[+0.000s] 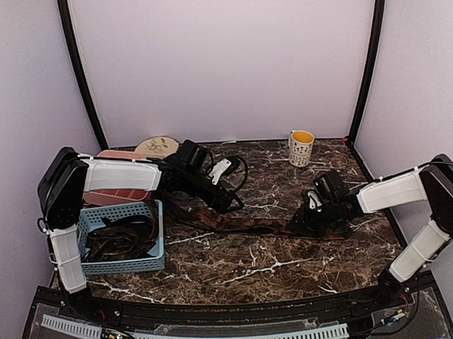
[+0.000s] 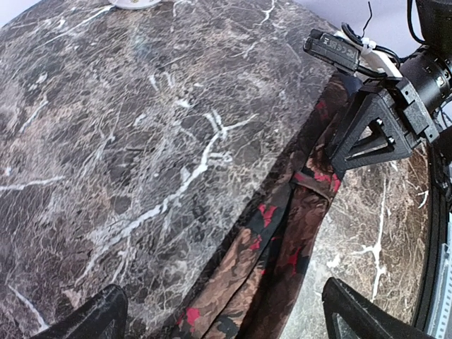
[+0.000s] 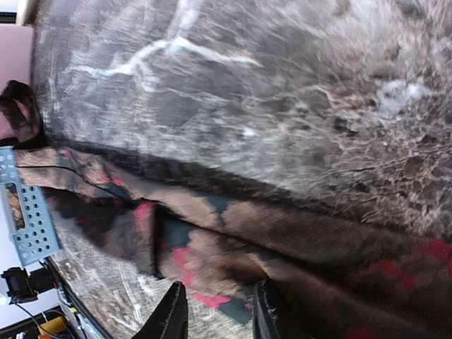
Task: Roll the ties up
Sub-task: Adjust the tie at the center of the board.
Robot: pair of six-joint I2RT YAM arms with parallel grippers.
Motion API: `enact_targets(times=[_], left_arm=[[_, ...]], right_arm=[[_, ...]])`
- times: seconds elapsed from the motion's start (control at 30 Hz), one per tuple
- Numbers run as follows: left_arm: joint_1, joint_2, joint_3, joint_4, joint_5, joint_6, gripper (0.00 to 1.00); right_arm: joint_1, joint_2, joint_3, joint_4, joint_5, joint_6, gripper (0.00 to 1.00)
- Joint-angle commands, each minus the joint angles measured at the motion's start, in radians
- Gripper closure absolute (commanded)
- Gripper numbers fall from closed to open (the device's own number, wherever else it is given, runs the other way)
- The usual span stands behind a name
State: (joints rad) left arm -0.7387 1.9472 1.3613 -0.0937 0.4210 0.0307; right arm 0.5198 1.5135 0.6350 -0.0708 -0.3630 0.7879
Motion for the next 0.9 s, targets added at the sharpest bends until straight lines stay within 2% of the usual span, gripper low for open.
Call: enact_targets(times=[0.0, 0.17, 0.33, 0.4, 0.5, 0.6, 0.73, 0.87], left_arm=[[-0.001, -0.065, -0.033, 0.015, -0.045, -0.015, 0.01], [0.006, -0.073, -0.027, -0.019, -0.064, -0.013, 0.01], [0.009, -0.070, -0.030, -0.049, -0.078, -0.030, 0.01], [0.008, -0.067, -0.034, -0.059, -0.076, -0.030, 0.01], [0.009, -0.065, -0.033, -0.074, -0.018, -0.002, 0.01], [0.008, -0.074, -0.024, -0.109, 0.064, 0.071, 0.08], [0.008, -0.080, -0.017, -0.199, 0.072, 0.209, 0.16], [0.008, -0.107, -0.068, -0.229, 0.068, 0.332, 0.19]], right_arm=[[-0.045, 0.026, -0.036, 0.001, 0.012, -0.024, 0.70], [-0.214, -0.054, -0.153, -0.119, -0.001, -0.126, 0.71], [-0.493, -0.166, -0.172, -0.295, -0.058, -0.247, 0.71], [-0.579, -0.224, -0.163, -0.318, -0.101, -0.255, 0.70], [-0.589, -0.255, -0.113, -0.315, -0.162, -0.252, 0.67], [-0.577, -0.270, -0.062, -0.310, -0.212, -0.274, 0.64], [-0.525, -0.296, -0.003, -0.308, -0.208, -0.290, 0.61], [-0.426, -0.283, 0.025, -0.250, -0.215, -0.276, 0.60]])
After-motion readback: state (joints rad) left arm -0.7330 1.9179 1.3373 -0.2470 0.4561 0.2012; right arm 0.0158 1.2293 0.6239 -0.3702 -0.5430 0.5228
